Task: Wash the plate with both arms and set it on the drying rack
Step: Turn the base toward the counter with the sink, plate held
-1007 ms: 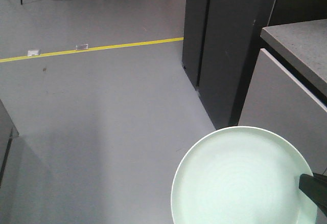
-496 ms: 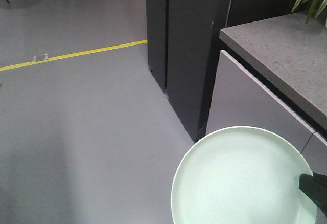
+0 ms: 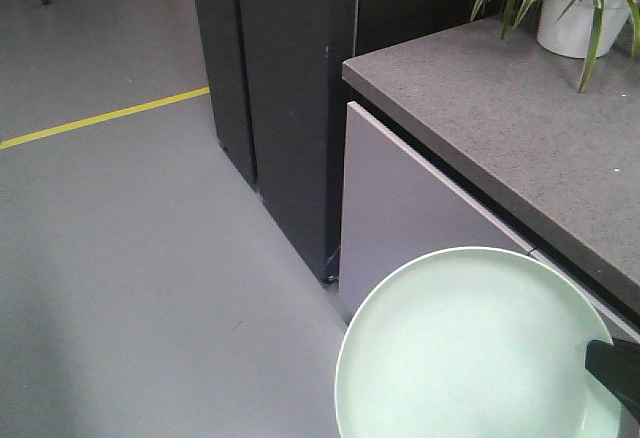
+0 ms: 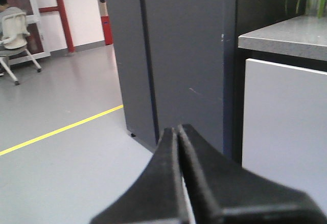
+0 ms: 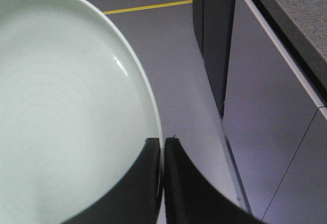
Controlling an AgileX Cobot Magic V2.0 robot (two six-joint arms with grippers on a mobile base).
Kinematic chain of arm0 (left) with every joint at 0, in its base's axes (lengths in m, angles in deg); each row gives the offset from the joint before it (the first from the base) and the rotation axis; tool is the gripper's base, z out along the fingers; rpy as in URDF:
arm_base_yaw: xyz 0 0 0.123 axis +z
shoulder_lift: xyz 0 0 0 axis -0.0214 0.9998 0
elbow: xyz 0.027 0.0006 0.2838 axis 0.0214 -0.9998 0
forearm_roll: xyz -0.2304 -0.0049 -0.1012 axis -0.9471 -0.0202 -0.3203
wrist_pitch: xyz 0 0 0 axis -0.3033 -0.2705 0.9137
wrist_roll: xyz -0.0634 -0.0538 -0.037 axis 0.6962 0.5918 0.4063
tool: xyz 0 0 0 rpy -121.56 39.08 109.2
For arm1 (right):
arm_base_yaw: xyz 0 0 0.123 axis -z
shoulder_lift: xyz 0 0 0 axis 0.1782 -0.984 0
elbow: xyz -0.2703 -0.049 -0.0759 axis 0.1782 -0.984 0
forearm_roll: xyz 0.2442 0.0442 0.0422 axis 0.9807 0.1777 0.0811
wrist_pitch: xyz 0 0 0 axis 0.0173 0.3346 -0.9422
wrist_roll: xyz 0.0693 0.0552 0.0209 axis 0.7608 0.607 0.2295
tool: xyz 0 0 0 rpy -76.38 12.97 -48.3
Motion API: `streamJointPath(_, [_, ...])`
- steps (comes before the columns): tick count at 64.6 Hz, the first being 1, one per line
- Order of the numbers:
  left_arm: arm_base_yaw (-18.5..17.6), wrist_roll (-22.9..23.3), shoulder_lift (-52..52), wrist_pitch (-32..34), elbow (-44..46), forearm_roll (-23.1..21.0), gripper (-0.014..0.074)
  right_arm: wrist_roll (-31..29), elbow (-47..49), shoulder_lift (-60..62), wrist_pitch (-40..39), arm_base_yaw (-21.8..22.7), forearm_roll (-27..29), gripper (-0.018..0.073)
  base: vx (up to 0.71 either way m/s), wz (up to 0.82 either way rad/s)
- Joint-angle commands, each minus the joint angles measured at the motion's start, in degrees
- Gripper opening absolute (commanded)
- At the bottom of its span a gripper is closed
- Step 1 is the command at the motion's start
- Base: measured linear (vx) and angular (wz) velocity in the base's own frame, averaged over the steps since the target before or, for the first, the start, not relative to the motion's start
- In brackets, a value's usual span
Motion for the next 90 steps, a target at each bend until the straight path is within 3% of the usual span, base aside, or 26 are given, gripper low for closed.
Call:
streamJointPath(1, [-0.4, 0.4, -0.7, 3.9, 1.6, -0.1, -0.0006, 0.0, 1.5, -0.4, -3.1, 0.4, 2.1, -0.0001, 0.06, -0.25])
streamJointPath(43, [-0.4, 0.4, -0.7, 3.9, 1.6, -0.1, -0.0006, 0.0, 1.5, -0.4, -3.1, 0.4, 2.1, -0.0001, 0.06, -0.25])
streamJointPath(90, [-0.4, 0.4, -0.7, 3.9, 1.6, -0.1, -0.0006, 0.0, 1.5, -0.4, -3.1, 0.4, 2.1, -0.0001, 0.07, -0.46])
